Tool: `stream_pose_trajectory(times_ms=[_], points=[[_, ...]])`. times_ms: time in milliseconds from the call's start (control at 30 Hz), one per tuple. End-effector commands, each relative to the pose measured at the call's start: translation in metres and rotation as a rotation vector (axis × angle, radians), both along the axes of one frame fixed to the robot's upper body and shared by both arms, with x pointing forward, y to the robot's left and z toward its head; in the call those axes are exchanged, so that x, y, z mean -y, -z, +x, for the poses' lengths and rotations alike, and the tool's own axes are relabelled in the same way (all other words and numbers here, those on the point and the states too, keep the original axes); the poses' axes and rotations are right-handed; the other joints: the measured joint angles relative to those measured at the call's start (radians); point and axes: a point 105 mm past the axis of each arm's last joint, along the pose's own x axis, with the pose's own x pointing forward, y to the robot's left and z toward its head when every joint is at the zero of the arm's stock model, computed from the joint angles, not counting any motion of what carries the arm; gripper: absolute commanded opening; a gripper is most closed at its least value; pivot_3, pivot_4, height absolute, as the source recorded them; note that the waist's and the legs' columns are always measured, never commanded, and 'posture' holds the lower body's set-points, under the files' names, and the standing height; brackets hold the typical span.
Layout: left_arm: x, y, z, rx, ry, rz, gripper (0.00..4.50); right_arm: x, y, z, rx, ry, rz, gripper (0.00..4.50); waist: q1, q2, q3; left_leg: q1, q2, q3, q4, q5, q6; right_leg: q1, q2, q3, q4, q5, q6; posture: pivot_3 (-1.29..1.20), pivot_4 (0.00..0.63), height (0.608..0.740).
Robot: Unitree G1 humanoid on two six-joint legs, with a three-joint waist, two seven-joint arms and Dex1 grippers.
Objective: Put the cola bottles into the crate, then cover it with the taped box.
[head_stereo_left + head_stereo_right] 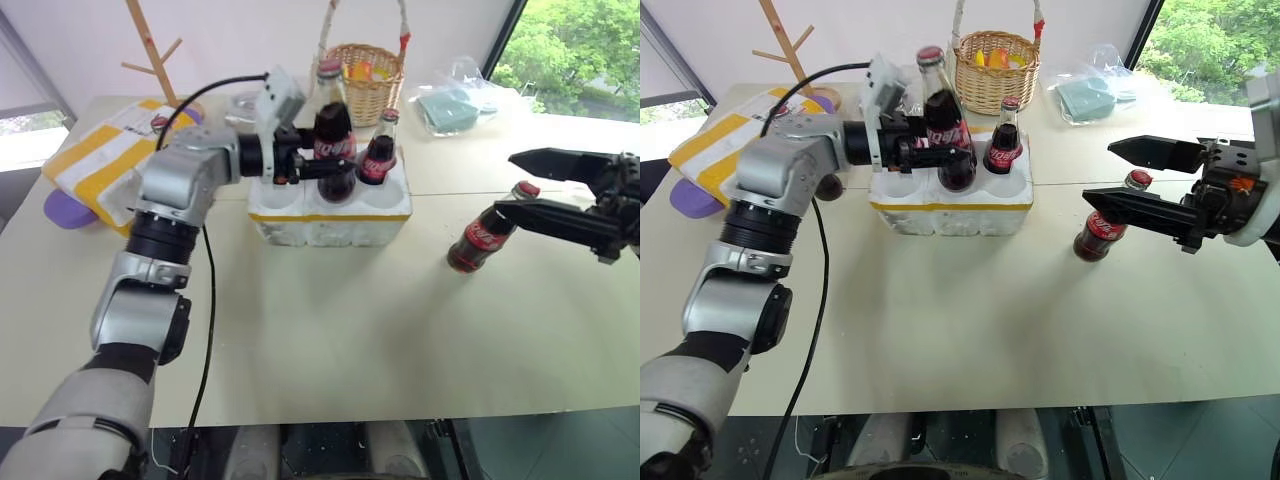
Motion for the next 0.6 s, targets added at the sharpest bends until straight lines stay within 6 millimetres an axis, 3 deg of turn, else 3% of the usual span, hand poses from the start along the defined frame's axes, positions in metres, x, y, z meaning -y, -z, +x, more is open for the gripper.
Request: stream_pose_trajectory(times_ms=[33,467,533,600], points=[[0.009,-0.022,-0.002,0.132,0.035,0.015,2.81,0.0,-0.01,-0.008,0.058,0.003,0.01,4.5,0.002,0.0,0.0,0.0,0.0,0.0,0.0,0.0,0.0,0.0,0.0,0.0,0.0,0.0,0.0,0.0,0.15,0.739],[0.011,0.007,0.017,0.074,-0.05,0.059,2.81,-0.001,-0.006,-0.005,0.057,0.013,0.019,4.5,0.002,0.0,0.0,0.0,0.0,0.0,0.0,0.0,0.0,0.0,0.0,0.0,0.0,0.0,0.0,0.0,0.15,0.739],[0.012,0.013,0.017,0.063,-0.051,0.068,3.84,-0.002,-0.005,-0.004,0.057,0.014,0.014,4.5,0.003,0.0,0.0,0.0,0.0,0.0,0.0,0.0,0.0,0.0,0.0,0.0,0.0,0.0,0.0,0.0,0.15,0.739],[0.012,0.015,0.016,0.061,-0.05,0.072,4.45,-0.002,-0.004,-0.003,0.058,0.014,-0.001,4.5,0.003,0.0,0.0,0.0,0.0,0.0,0.0,0.0,0.0,0.0,0.0,0.0,0.0,0.0,0.0,0.0,0.15,0.739]])
